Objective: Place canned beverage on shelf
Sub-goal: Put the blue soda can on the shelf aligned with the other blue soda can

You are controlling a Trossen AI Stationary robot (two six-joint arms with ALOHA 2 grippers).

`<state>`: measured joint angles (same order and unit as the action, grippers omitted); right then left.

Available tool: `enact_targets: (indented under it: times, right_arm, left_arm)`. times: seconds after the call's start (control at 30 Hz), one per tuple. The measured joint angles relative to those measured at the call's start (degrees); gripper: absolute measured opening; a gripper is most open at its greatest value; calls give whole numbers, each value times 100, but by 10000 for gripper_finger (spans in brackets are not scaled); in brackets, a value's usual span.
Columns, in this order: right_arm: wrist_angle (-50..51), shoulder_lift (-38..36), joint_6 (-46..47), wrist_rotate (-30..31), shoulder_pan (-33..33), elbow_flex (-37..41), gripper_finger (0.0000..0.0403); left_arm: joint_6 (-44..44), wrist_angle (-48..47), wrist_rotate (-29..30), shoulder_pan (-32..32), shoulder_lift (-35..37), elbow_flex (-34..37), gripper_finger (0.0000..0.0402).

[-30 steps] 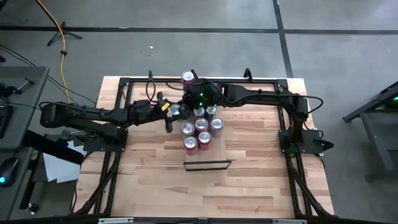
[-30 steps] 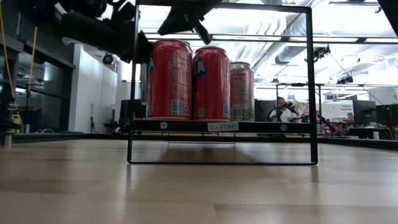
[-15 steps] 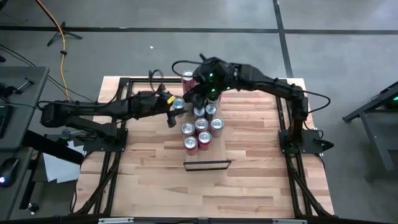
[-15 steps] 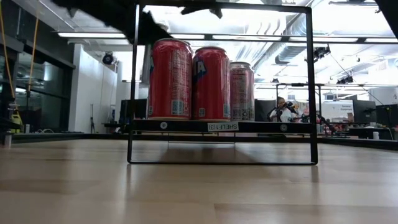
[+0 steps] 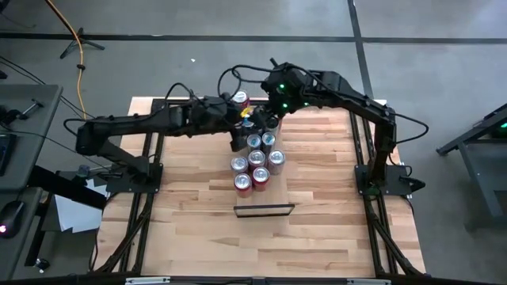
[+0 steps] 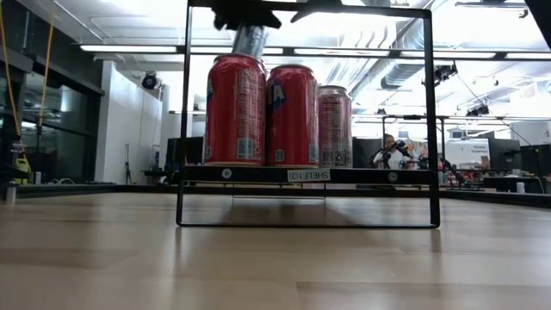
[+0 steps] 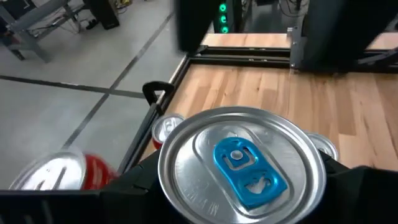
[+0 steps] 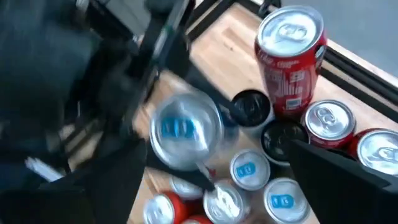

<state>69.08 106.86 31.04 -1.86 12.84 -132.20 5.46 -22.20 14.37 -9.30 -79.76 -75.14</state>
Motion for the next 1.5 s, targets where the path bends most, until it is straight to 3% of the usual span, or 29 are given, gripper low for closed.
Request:
enact_targets:
  times: [0.37, 1.0, 1.2, 1.5]
  right_arm:
    - [280, 40, 707, 646, -109, 2, 383]
    - [-90, 257, 923, 683, -202, -9, 383]
    - [29, 312, 901, 964, -225, -15, 383]
    - [113, 310, 759, 979, -126, -31, 383]
  left_arm:
    - [167, -97, -26, -6, -770, -500, 184]
    - [673, 494, -26, -4, -575, -496, 184]
    - [987, 631, -6, -6, -569, -484, 184]
    - [1125, 633, 311, -5, -564, -483, 184]
